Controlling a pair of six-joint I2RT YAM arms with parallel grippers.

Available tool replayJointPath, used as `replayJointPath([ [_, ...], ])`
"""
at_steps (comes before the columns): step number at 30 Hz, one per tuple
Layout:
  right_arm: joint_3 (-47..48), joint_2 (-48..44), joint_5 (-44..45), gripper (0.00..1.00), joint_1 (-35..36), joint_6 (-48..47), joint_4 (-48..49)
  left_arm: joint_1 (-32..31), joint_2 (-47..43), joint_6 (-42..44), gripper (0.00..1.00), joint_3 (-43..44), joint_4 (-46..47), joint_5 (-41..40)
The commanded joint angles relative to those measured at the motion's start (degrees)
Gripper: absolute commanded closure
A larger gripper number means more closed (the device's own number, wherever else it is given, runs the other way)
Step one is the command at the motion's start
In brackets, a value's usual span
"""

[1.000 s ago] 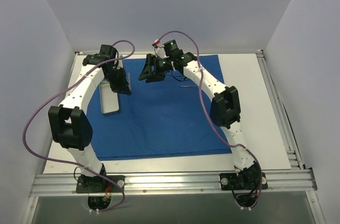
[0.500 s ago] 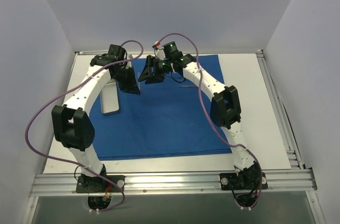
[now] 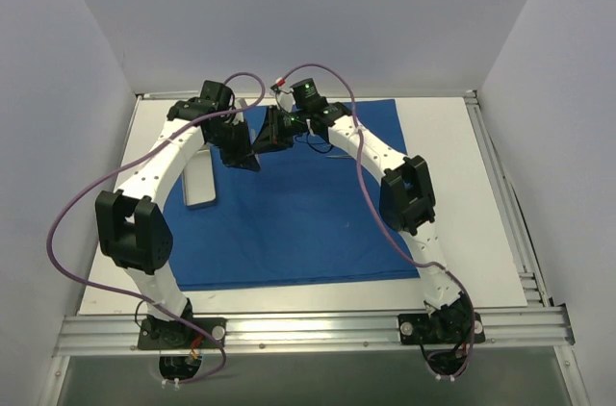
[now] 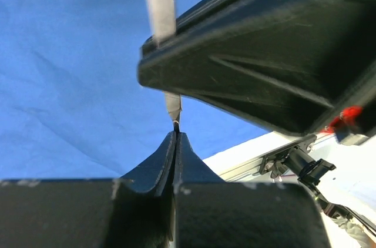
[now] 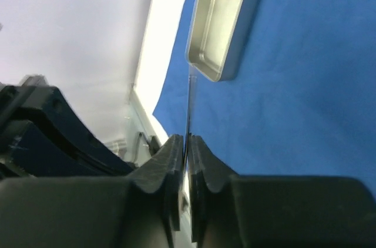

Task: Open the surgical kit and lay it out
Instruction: Place the medical item in the surgical kit.

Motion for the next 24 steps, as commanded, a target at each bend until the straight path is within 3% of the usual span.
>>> replayJointPath([
  [1,-2.12,-3.32,-4.02,0.97,0.39,0.90,4.97,-0.30,-0.64,0.08,0.98,1.79,3.59,2.40],
  [3,-2.12,-3.49,-3.85,1.00,0.39,-0.15,4.80,-0.30,-0.64,0.43,0.96,2.06,3.33,2.75],
  [6,-3.96,-5.33,-3.15,1.00,-0.66,-3.04,2.43,0.32,-0.98,2.01,0.71,2.15,2.80,4.50],
  [7,-4.58,-6.12,-3.06,1.00,-1.19,-4.71,0.25,0.84,-1.95,3.23,0.57,1.80,3.15,5.55],
  [9,-5.81,-8.75,-2.53,1.00,-2.68,-9.27,-3.10,3.47,-3.62,4.30,0.48,-1.35,6.56,8.10],
  [11,-7.65,-10.60,-3.06,1.00,-3.65,-17.62,-8.46,6.02,-6.52,5.18,0.42,-4.96,13.30,15.99],
  [13,-11.15,-13.68,-5.94,1.00,-3.65,-26.29,-12.68,9.97,-8.45,5.53,0.41,-10.06,17.81,24.41],
  [16,-18.70,-18.51,-9.29,1.00,-3.48,-32.13,-14.10,11.66,-9.16,9.02,0.39,-12.79,23.10,30.25],
  [19,-23.21,-22.56,-14.56,1.00,-2.69,-32.15,-12.35,11.74,-10.12,9.67,0.40,-14.89,25.90,35.78],
  [24,-24.19,-24.41,-20.28,1.00,-1.98,-33.91,-14.98,10.43,-12.06,2.99,0.42,-19.82,41.54,45.90],
])
